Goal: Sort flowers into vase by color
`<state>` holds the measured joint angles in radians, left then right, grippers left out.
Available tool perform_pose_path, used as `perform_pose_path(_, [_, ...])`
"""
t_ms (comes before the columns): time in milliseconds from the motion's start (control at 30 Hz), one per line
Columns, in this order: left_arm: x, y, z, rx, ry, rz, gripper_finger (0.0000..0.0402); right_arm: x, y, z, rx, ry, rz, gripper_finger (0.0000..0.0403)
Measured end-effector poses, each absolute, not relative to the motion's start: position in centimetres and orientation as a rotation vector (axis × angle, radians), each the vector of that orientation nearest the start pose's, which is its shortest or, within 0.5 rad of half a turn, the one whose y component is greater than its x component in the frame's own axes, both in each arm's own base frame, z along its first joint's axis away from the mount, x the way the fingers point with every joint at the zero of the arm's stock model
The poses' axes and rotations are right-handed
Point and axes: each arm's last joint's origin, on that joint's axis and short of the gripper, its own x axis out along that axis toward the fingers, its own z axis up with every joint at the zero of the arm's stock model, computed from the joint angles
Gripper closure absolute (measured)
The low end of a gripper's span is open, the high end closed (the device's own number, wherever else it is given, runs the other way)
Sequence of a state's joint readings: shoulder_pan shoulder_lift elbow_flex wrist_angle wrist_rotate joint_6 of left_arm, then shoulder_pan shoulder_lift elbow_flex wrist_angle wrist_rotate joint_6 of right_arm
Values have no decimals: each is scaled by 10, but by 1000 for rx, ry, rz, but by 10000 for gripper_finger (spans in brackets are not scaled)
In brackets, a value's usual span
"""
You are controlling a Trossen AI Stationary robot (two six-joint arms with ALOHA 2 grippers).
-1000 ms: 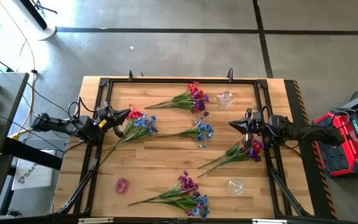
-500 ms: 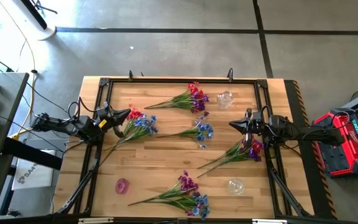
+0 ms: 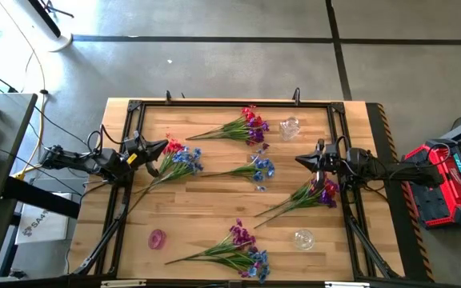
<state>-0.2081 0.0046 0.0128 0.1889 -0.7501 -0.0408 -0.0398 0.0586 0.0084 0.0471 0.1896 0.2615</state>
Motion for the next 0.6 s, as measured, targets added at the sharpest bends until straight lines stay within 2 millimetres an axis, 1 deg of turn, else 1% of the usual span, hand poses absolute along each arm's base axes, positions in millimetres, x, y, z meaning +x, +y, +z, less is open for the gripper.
perform_pose_path(67, [90, 1, 185, -120, -189, 538, 401, 99, -12, 168, 282, -63, -319, 402])
perform_pose_path(100, [90, 1, 185, -105, -186, 540, 401, 99, -13, 169, 321, -89, -363, 402])
perform_pose_path(200, [90, 1, 184, -56, -171, 538, 401, 97, -18, 173, 563, -213, -504, 402])
perform_pose_path(267, [90, 1, 184, -47, -168, 538, 401, 95, -21, 172, 660, -280, -621, 402])
perform_pose_path(300, [90, 1, 184, -48, -168, 538, 401, 94, -22, 172, 687, -295, -652, 402])
perform_pose_path(500, [90, 1, 183, -47, -156, 524, 401, 99, -20, 167, 701, -224, -602, 402])
perform_pose_path(600, [92, -2, 183, -40, -161, 442, 401, 103, -20, 164, 727, -195, -592, 402])
